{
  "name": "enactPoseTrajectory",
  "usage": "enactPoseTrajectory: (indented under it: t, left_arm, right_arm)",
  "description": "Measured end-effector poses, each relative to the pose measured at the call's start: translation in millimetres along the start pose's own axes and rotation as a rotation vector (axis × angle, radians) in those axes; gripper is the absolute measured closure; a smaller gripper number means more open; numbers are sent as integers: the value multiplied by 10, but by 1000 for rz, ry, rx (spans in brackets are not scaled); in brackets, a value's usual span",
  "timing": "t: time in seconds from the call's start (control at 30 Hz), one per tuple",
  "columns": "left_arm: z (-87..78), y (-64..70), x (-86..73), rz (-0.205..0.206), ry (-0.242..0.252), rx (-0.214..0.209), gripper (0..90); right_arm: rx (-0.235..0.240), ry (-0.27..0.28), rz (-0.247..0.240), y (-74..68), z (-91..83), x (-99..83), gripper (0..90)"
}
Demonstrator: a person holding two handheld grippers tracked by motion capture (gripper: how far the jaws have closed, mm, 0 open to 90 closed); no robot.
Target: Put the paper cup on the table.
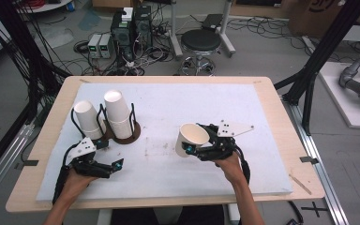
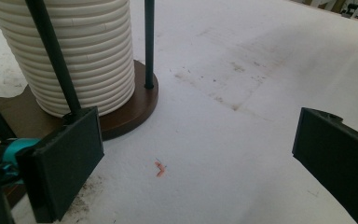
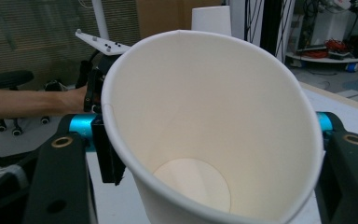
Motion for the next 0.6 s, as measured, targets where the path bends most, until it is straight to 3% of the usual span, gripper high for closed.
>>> enactPoseTrajectory:
  t: [0.6]
  left_arm:
    - [4, 5, -3, 1, -4, 4, 17]
  right_arm:
    - [-82, -79, -7, 48, 215, -75, 333]
Point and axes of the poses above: each handheld gripper's, and its own axes: z roughly forward along the jaws, x roughly out of its top, y roughly to its right, the point moved 4 cm from there along z, roughly forward along the jaws
